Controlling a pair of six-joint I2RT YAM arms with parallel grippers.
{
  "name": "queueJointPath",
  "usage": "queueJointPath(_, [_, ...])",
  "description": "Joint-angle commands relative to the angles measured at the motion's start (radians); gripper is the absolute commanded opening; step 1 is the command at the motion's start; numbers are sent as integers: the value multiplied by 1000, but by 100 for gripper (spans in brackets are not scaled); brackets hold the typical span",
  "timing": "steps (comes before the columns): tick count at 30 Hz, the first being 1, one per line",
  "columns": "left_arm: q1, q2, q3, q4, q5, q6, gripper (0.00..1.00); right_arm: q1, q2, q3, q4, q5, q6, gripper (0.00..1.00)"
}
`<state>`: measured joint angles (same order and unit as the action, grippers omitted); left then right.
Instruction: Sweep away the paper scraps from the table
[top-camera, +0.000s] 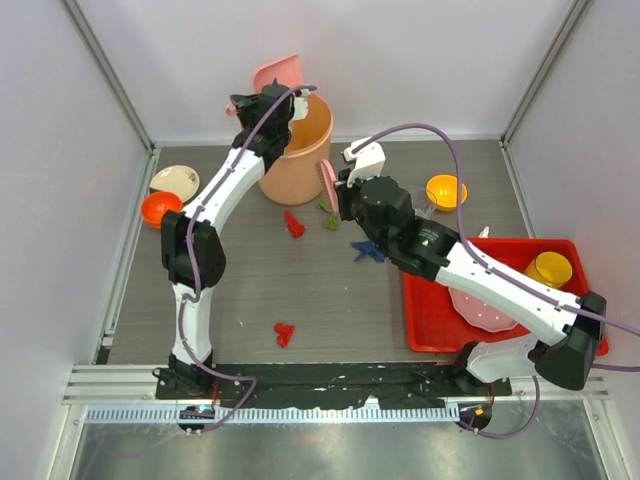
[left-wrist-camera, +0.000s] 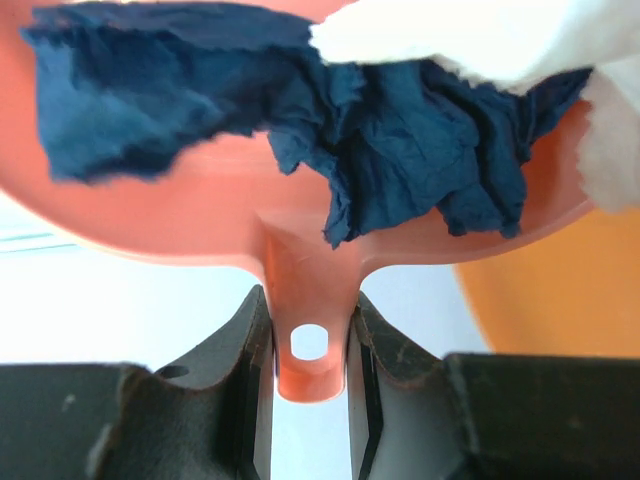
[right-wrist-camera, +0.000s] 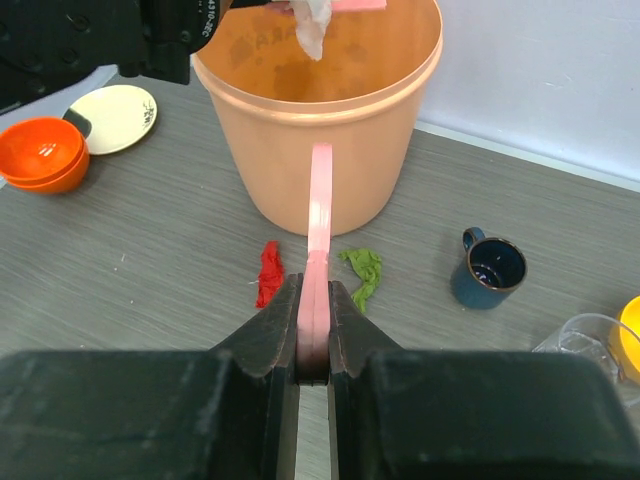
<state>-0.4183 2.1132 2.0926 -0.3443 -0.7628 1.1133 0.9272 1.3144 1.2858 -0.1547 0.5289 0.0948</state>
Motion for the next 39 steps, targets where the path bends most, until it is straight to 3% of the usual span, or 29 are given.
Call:
queueJointPath(1, [3,-105,-119,559,-106,434,0,-2,-53,1,49,-15,-13,1])
queueJointPath(5, [-5,-147,-273,792,-31,666,0,-2,-58,0,41,-7,-17,1])
queueJointPath(14, [-5,-182,-417,1079,117,881,0,-2,-64,-5,41,-18,-15,1])
queueJointPath(23, [-5,-185,-413,1076,102,870,0,-2,-69,-6,32,-24,-6,1])
queueJointPath(26, [-7,-197,-381,1033,44,789,0,-2,-72,-5,29,-38,-7,1])
queueJointPath(29, [-1,-257,-298,807,-42,521,0,-2,-78,-6,30,-76,-13,1])
queueJointPath(30, [4,-281,-281,615,-49,431,0,-2,-81,-8,32,-140,-26,1])
queueJointPath(31, [16,-335,-264,508,-47,225,0,-2,-83,-9,37,-192,-35,1])
queueJointPath(34, [38,-406,-223,147,2,-84,0,12,-73,-3,14,-395,-81,1])
queueJointPath(36, [44,-485,-246,-40,70,-200,0,42,-37,27,-25,-473,-111,1])
queueJointPath(39, [53,-584,-310,-221,156,-361,0,87,29,75,-136,-744,-190,1])
